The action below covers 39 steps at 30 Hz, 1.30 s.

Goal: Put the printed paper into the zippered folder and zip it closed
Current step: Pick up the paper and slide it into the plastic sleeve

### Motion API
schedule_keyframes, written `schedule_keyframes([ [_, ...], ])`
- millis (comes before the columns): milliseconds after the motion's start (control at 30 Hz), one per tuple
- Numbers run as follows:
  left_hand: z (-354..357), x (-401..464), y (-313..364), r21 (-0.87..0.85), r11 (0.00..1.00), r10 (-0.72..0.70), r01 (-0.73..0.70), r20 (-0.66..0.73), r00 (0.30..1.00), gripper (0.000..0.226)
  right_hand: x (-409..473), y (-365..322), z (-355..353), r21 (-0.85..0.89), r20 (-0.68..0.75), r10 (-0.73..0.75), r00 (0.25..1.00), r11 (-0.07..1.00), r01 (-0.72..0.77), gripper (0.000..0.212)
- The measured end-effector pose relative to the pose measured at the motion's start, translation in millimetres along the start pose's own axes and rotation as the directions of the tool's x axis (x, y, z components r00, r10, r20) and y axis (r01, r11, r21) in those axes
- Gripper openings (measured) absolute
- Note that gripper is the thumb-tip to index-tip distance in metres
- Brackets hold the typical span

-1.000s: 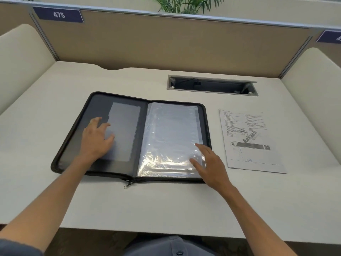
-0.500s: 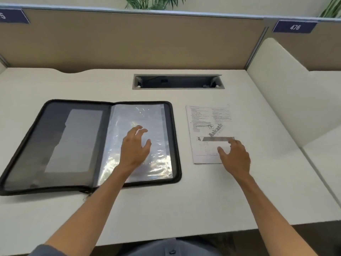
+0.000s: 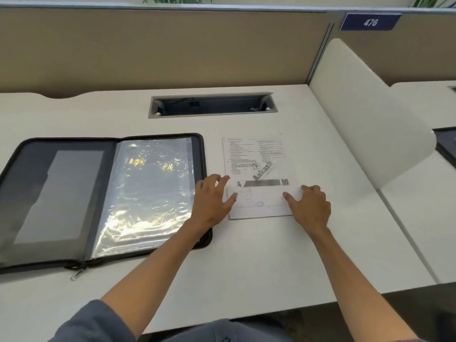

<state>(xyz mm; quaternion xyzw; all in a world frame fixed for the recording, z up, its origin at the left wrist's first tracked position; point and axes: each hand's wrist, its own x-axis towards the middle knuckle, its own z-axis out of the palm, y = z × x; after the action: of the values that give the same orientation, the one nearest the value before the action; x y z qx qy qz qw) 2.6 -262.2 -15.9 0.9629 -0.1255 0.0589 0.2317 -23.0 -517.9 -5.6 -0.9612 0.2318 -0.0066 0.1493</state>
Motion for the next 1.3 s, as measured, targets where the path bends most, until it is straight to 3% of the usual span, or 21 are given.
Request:
schedule_keyframes([
  [200, 17.5, 5.4, 3.9, 0.12, 0.992, 0.01, -0.026, 0.137, 0.991, 0.069, 5.6, -7.4, -3.0, -0.059, 0.004, 0.026, 1.0, 0.998, -0.025, 0.049],
  [400, 23.5, 7.4, 0.1, 0.145, 0.988, 0.026, -0.042, 0.111, 0.993, 0.066, 11.7, -11.6, -8.4, 0.006, 0.032, 0.068, 0.997, 0.998, -0.069, 0.042],
  [567, 24.4, 7.6, 0.2, 0.149, 0.988, 0.023, -0.04, 0.116, 0.993, 0.067, 14.7, -16.5, -11.6, 0.073, 0.162, 0.149, 0.975, 0.984, -0.163, 0.059],
  [733, 23.3, 9.9, 0.7, 0.178, 0.983, 0.01, -0.037, 0.148, 0.989, 0.068, 16.0, -30.6, -13.5, 0.054, 0.205, 0.189, 0.96, 0.978, -0.204, 0.063],
  [1067, 22.4, 9.7, 1.4, 0.194, 0.98, -0.001, -0.03, 0.157, 0.988, 0.07, 43.9, -23.9, -15.6, 0.301, 0.362, 0.194, 0.912, 0.902, -0.311, 0.058],
  [1200, 23.1, 8.9, 1.8, 0.186, 0.982, -0.003, -0.025, 0.15, 0.989, 0.069, 57.0, -14.2, -20.5, 0.448, 0.38, 0.133, 0.916, 0.839, -0.308, 0.024],
  [1300, 23.0, 8.2, 1.9, 0.171, 0.985, -0.003, -0.023, 0.152, 0.988, 0.069, 61.8, -7.9, -23.2, 0.51, 0.407, 0.099, 0.908, 0.8, -0.317, 0.027],
])
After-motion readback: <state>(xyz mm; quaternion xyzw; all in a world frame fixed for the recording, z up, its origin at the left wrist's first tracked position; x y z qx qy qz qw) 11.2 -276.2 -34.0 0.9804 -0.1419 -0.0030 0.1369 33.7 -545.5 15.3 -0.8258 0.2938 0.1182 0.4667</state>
